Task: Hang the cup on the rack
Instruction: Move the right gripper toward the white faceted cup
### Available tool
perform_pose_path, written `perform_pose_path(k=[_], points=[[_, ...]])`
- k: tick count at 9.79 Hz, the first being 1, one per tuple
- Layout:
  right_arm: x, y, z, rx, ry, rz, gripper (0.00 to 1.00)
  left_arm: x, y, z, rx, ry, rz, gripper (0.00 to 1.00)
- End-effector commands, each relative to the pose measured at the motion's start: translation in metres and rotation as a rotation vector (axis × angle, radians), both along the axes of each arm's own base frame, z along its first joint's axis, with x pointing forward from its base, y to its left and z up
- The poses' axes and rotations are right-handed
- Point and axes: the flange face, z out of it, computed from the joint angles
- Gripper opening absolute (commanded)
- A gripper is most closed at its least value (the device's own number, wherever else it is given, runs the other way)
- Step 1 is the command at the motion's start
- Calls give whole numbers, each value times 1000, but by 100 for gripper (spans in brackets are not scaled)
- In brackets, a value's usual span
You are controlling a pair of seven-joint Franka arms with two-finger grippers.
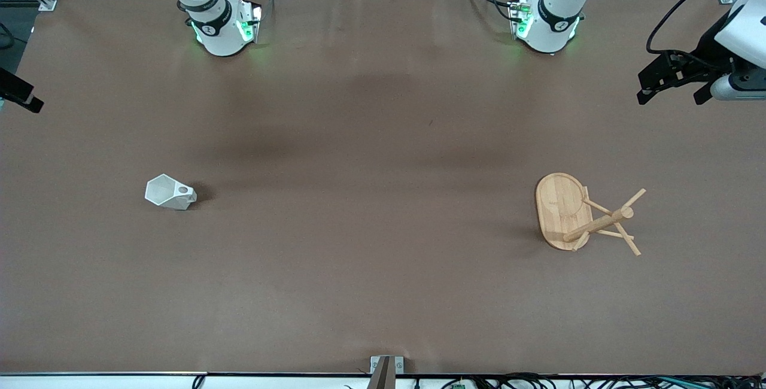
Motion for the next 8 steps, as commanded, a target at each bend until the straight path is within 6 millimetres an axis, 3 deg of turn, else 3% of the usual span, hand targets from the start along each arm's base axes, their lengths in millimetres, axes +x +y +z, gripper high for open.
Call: perform_pose_path(k=[1,4,6,8], points=[[9,-9,-62,8,33,24,100,4,-1,-14,19,37,10,100],[19,-18,-154,7,30,49,100,5,1,-14,19,36,4,100],[26,-38,-228,5,7,77,100,4,5,-12,20,34,2,100],[23,-34,-291,-7,-13,88,100,5,12,-15,21,40,14,100]])
